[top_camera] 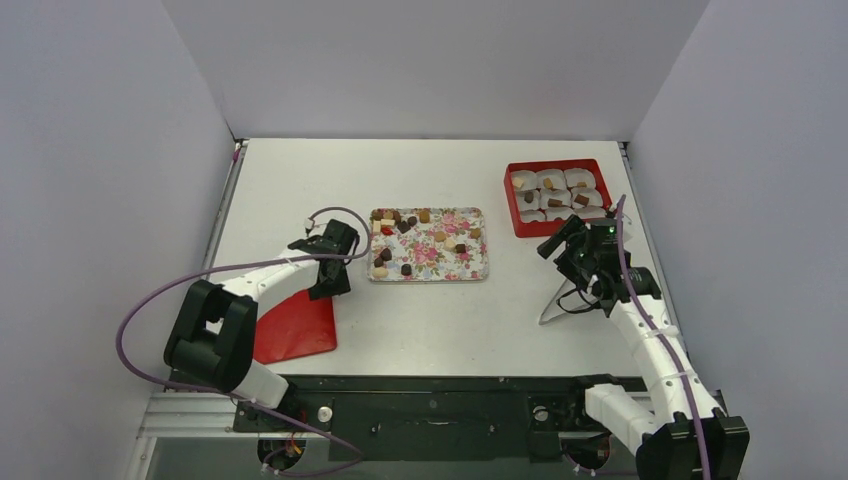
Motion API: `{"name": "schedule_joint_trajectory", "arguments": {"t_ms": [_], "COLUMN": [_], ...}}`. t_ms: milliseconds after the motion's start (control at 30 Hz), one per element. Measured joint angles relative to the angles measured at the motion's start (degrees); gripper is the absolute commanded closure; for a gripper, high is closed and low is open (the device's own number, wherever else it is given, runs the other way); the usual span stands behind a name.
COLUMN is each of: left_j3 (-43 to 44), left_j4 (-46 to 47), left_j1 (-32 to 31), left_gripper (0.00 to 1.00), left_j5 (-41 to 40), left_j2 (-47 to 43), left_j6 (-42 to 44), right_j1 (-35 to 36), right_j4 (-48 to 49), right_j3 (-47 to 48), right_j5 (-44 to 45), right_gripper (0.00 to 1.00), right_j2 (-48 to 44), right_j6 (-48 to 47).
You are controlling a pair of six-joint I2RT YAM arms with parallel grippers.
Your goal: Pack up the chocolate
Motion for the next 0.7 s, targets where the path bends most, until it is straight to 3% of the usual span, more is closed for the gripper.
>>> {"name": "schedule_joint_trajectory", "arguments": {"t_ms": [333,533,700], "left_j3": [-1.05,-0.35,5.16], "left_j4": [2.95,1.53,-7.56], "left_j1": [-1.14,-1.27,-1.27], "left_gripper": [0.98,1.0,1.0], "left_j5": [-2.34,-3.89,-4.96], "left_j2": [3.74,4.2,1.84], "left_j6": [-1.49,-1.4,-0.81], "right_j1": [2.4,4.09,6.38], "right_j4": [0.52,0.92,1.42], "right_j3": [0.72,0.85,3.02], "right_j5": [-2.08,-3.45,-4.92], "right_gripper": [0.22,0.22,0.22], "right_j2": [1.77,2.54,3.1], "right_j6": [-0.85,-0.85,-0.81]}}
